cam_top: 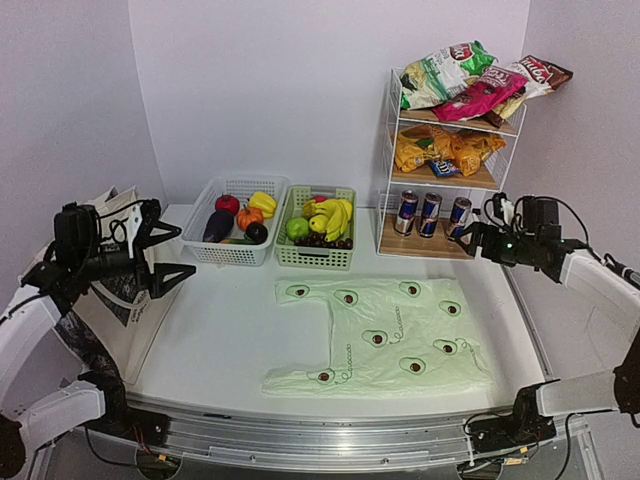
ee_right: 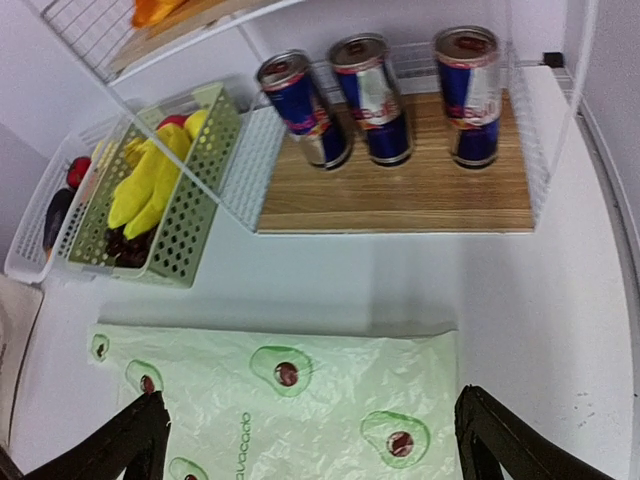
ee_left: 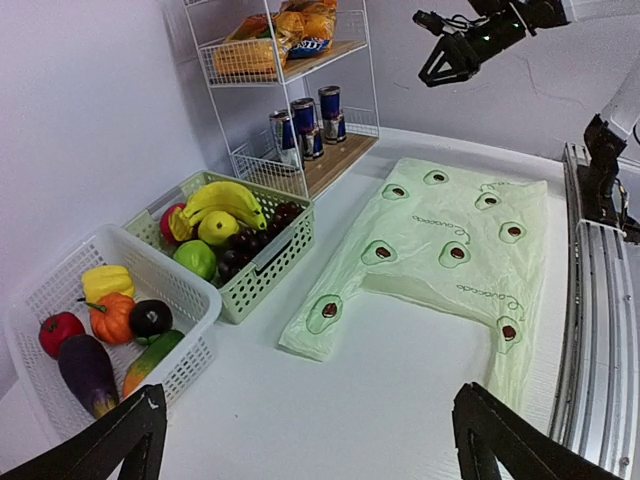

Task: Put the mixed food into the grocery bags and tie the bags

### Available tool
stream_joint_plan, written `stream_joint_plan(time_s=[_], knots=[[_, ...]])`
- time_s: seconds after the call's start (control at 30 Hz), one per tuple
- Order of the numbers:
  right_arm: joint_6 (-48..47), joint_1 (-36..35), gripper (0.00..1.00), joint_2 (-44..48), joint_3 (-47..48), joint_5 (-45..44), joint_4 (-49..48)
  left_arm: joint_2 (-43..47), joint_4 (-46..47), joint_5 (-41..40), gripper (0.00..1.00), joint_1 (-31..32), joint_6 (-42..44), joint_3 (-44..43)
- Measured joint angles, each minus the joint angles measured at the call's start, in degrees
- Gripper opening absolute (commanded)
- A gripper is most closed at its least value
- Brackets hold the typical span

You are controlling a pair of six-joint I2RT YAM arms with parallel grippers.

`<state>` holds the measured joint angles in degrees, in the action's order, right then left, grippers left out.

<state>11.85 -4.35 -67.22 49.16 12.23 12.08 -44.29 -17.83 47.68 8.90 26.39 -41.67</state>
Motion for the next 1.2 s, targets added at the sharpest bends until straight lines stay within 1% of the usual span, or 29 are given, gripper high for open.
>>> stream_joint_plan(time_s=[0.1, 0.2, 0.3, 0.4, 0.5, 0.57, 0.63, 0.77, 0.87, 1.0, 1.03, 1.07, 1.1, 1.13, 1.17, 1.2], knots=[[-0.68, -4.86, 0.96, 0.59, 1.68, -0.39, 2.46, -4.70, -8.70, -4.59, 1.00, 0.05, -0.94, -12.01], [-1.06, -8.61, 0.96, 0.70, 3.35, -0.97, 4.31, -11.31, -16.78, -13.60, 1.00, 0.05, -3.35, -26.71], [-1.08, -10.58, 0.95, 0.65, 4.84, -1.98, 5.46, -16.75, -23.48, -26.01, 1.00, 0.05, -3.78, -38.54], [-1.06, -12.09, 0.95, 0.04, 6.10, -2.58, 5.95, -20.01, -29.39, -39.54, 1.00, 0.05, -2.98, -43.53], [-1.06, -13.43, 0.95, -1.37, 7.11, -2.80, 6.07, -22.52, -35.46, -50.84, 1.00, -0.02, -1.91, -43.81], [-1.06, -14.11, 0.95, -2.19, 7.35, -2.87, 6.21, -23.83, -38.92, -56.93, 1.00, 0.00, -1.01, -42.49], [-1.06, -14.80, 0.95, -2.82, 7.44, -3.02, 6.38, -24.11, -41.36, -62.71, 1.00, 0.00, 0.11, -39.13], [-1.04, -15.87, 0.95, -3.58, 7.52, -3.19, 6.66, -24.04, -43.67, -71.27, 1.00, -0.02, 3.96, -32.24], [-0.97, -16.39, 0.95, -4.00, 7.63, -3.22, 6.84, -23.82, -42.36, -77.03, 1.00, -0.02, 8.20, -27.92], [-0.61, -16.69, 0.95, -4.15, 7.69, -3.19, 6.89, -22.01, -34.55, -82.75, 0.99, -0.06, 15.17, -22.19], [-0.55, -16.71, 0.95, -4.15, 7.71, -3.19, 6.90, -21.34, -32.13, -83.87, 0.95, -0.06, 17.26, -20.62], [-0.45, -16.77, 0.95, -4.15, 7.74, -3.19, 6.88, -20.69, -29.76, -84.70, 0.84, -0.06, 19.18, -19.20], [-0.40, -16.83, 0.95, -4.16, 7.74, -3.19, 6.90, -20.24, -27.97, -85.14, 0.63, -0.06, 20.66, -18.22], [-0.38, -16.84, 0.95, -4.19, 7.74, -3.19, 6.90, -19.99, -26.70, -85.40, 0.39, -0.06, 21.62, -17.65], [-0.34, -16.84, 0.95, -4.23, 7.74, -3.19, 6.90, -19.82, -25.62, -85.52, 0.10, -0.07, 22.42, -17.23], [-0.29, -16.85, 0.95, -4.29, 7.74, -3.19, 6.90, -19.83, -24.99, -85.33, 0.02, -0.08, 22.79, -17.14]])
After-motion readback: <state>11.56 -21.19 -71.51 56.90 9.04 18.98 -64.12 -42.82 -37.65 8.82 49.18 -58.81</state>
